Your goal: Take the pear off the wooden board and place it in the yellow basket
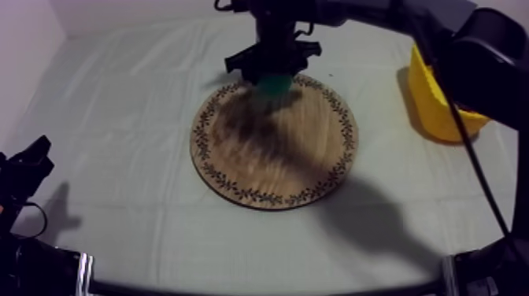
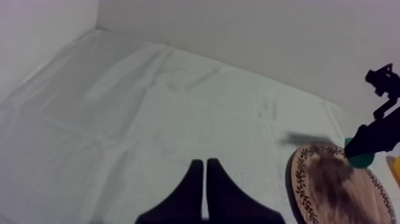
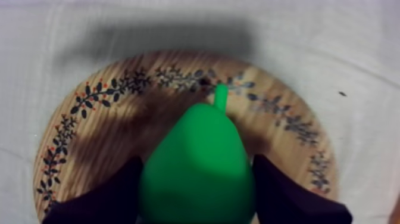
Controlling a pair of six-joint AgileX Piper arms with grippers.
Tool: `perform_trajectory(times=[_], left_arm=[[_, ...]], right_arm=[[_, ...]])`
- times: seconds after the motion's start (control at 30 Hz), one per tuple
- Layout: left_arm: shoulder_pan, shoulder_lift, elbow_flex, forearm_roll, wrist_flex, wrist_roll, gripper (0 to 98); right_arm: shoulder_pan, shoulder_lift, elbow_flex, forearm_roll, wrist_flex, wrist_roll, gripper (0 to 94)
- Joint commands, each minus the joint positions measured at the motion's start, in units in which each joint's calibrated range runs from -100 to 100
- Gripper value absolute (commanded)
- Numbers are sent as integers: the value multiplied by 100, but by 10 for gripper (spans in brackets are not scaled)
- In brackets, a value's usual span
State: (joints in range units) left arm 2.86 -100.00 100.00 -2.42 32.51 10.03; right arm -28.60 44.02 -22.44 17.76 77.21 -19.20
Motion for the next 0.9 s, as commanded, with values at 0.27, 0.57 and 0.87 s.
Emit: perform_trajectory(times=[0.27,0.57,0.87], left_arm=[[0,0,0,0,-1,1,1],[0,0,0,0,-1,1,1],[0,0,0,0,-1,1,1]], right_arm=[[380,-1607,1051,118,-71,259,414],[1013,-2847,2261,321,-422,520,424],[1777,-3842,3316,541,-871,841,423]])
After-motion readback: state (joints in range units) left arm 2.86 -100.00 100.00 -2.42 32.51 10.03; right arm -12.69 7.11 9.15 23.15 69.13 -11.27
